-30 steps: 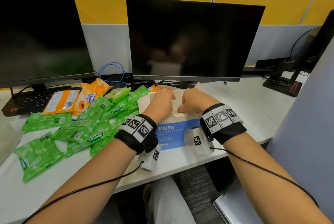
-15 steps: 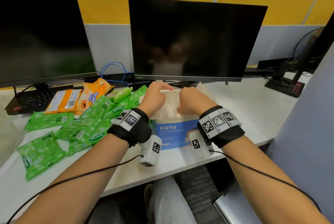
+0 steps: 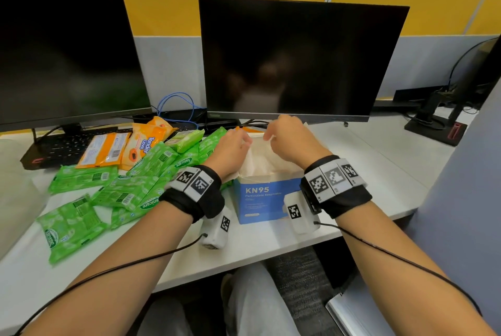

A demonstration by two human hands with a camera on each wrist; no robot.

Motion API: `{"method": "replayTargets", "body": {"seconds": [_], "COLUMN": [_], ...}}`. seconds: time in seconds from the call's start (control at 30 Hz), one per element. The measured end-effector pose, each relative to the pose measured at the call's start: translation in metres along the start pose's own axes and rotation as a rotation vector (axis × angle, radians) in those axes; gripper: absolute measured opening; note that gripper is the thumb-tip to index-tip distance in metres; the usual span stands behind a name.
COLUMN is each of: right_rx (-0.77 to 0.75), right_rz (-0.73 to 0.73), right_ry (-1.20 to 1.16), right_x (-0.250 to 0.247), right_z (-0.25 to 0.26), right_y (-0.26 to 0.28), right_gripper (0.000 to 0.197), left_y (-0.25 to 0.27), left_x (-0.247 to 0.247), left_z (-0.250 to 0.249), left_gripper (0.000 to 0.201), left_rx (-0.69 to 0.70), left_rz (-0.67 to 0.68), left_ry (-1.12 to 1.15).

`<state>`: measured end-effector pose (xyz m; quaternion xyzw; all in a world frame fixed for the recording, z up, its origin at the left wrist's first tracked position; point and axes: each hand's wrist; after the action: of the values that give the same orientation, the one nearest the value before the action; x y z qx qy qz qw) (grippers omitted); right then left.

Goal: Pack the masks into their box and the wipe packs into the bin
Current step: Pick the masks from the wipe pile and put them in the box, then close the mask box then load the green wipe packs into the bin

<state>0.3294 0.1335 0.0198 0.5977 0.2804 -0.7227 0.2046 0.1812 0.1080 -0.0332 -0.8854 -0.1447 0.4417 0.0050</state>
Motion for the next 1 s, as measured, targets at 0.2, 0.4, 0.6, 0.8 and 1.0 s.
{"method": "replayTargets", "body": {"seconds": [0.2, 0.4, 0.6, 0.8, 1.0], "right_rx": [-0.117, 0.109, 0.147, 0.461, 0.301], "right_rz": [0.121, 0.188, -0.486, -0.252, -0.034], "right_ry": [-0.364, -0.046, -0.675, -1.285, -1.295], "right_x": [-0.003, 0.003, -0.009, 0.028, 0.05], "right_z": [-0.015, -0.039, -0.069, -0.112, -0.074], "right_y": [0.009, 0.01, 0.023, 0.017, 0.01], "right_gripper": [0.025, 0.049, 0.026, 0.016, 0.031], "left_y": [0.003, 0.0, -0.007, 0.009, 0.006], "left_x": [0.005, 0.014, -0.02, -0.008, 0.017], "left_z": [-0.001, -0.006, 0.017, 0.033, 0.003], "left_gripper": [0.025, 0.043, 0.03, 0.027, 0.021], "left_rx": [-0.016, -0.008, -0.233, -0.44, -0.348], "left_rz": [-0.073, -0.034, -0.347, 0.1, 0.105], "left_ry": [0.008, -0.077, 0.76, 1.014, 0.904]}}
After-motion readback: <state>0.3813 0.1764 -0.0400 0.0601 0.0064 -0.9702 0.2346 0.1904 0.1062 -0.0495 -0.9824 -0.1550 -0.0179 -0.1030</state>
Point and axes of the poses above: each hand's wrist, its own y-axis away from the middle knuckle, its own x-axis out of the palm, z = x × y, and after that the axes turned 7 degrees about -x, right-handed
